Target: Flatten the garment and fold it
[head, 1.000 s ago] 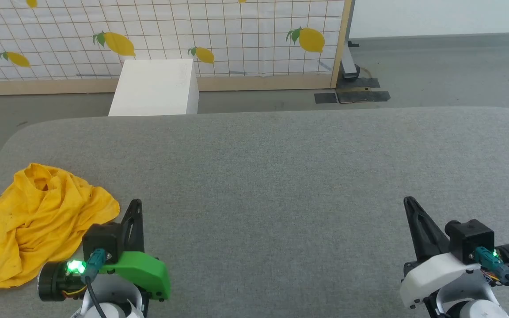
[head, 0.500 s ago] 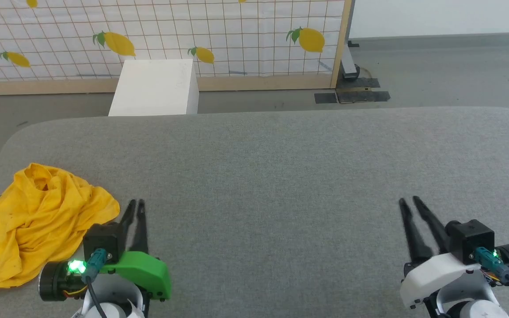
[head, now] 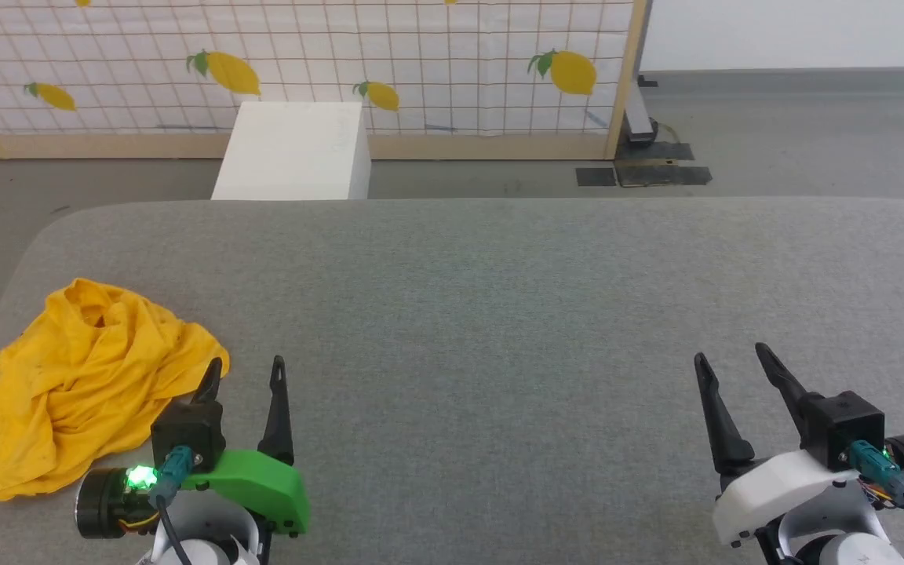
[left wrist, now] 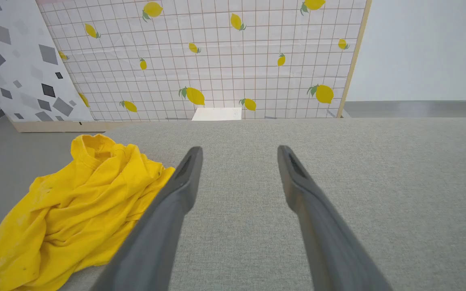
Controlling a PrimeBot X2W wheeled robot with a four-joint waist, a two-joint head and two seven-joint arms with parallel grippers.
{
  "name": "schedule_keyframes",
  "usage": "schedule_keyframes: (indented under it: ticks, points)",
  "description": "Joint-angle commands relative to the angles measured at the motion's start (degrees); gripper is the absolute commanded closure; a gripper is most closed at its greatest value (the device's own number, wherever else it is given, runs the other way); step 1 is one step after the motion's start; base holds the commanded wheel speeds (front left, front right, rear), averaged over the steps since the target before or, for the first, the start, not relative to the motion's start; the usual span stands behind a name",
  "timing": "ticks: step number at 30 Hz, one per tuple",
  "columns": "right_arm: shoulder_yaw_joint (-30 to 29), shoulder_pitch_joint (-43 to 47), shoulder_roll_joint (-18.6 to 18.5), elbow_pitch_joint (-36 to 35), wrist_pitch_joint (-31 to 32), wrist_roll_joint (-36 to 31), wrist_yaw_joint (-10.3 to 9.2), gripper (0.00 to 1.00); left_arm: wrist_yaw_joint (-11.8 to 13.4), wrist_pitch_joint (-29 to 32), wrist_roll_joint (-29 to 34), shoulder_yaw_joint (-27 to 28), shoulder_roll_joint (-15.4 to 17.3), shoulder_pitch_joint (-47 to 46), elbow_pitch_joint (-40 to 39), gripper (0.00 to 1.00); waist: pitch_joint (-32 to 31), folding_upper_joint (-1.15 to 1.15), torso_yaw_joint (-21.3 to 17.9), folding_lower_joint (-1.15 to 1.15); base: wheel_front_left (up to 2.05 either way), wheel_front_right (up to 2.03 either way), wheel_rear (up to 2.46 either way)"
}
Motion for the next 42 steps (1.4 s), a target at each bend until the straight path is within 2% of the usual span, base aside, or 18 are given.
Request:
schedule_keyframes:
  ticks: [1, 42]
  points:
    - [-0.2, -0.1, 0.0, 0.1, -0.7, 0.5, -0.01, 0.0, 0.5, -0.5, -0.5, -0.2, 0.1, -0.6, 0.3, 0.0, 0.0, 0.0, 0.7, 0.0, 0.0, 0.0, 0.0]
    - [-0.1, -0.2, 0.1, 0.0, -3.8, 2.3, -0.05, 0.0, 4.6, -5.4, -4.4, 0.7, 0.0, 0.8, 0.7, 0.0, 0.2, 0.0, 15.3, 0.0, 0.0, 0.0, 0.0]
